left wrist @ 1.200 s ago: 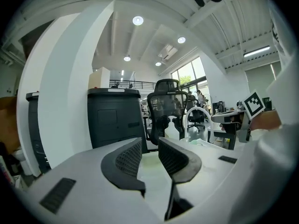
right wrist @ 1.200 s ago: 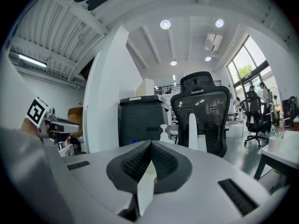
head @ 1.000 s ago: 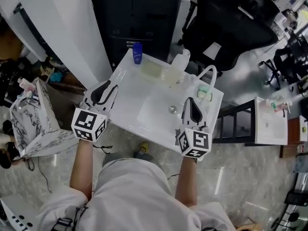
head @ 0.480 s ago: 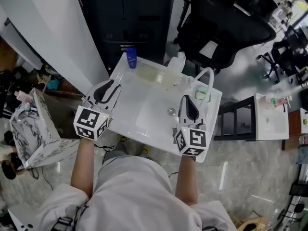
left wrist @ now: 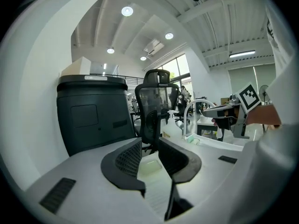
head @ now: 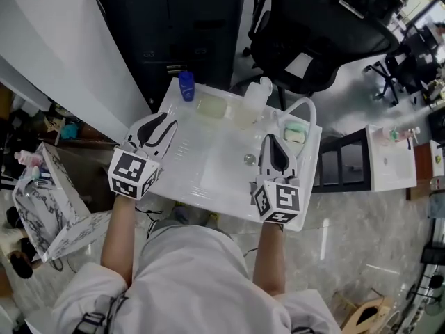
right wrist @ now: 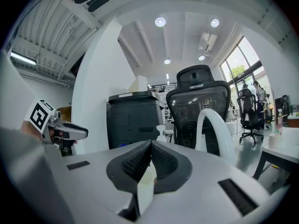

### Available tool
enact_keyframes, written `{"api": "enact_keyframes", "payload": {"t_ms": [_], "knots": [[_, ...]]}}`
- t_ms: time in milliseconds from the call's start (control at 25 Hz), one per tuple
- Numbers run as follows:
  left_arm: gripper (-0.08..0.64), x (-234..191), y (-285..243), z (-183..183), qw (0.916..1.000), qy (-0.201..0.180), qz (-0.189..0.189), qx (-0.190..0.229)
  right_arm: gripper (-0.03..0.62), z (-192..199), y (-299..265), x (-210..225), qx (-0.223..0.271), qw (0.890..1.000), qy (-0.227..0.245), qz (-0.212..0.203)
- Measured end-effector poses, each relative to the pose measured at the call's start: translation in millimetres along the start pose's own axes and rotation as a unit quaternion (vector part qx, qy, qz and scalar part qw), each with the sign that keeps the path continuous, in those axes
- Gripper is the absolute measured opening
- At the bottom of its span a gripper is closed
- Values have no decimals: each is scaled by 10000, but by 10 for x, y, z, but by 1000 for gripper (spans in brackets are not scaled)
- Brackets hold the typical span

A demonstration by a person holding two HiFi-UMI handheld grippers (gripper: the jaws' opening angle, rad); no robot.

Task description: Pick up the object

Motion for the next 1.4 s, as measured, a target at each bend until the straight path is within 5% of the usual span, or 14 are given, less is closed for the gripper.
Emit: {"api": "enact_keyframes", "payload": {"t_ms": [400,760,1200,1400], "knots": [[117,-147,-400,64,9958,-672,526,-338,6,2,-156,-96,49,9998,-69,154],[117,-323,-955,129,9833,-1329,926,-824,6,10,-321,-93,13,9997,-115,214],[117,-207,-1777,409,9424,-2462,1623,-1578,6,82,-489,-36,73,9990,-338,277],[117,-179,-2123,593,9165,-2969,1812,-1978,6,118,-597,-4,-28,9988,-347,337]]}}
Point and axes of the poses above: the fingertips, and each gripper's own axes: y backward along the fingers, x to its right, z out of its underside, the point moved 9 cm from there along y, backward along the fingers, and after that the axes turned 8 degrees about -x, right-handed, at the moved point
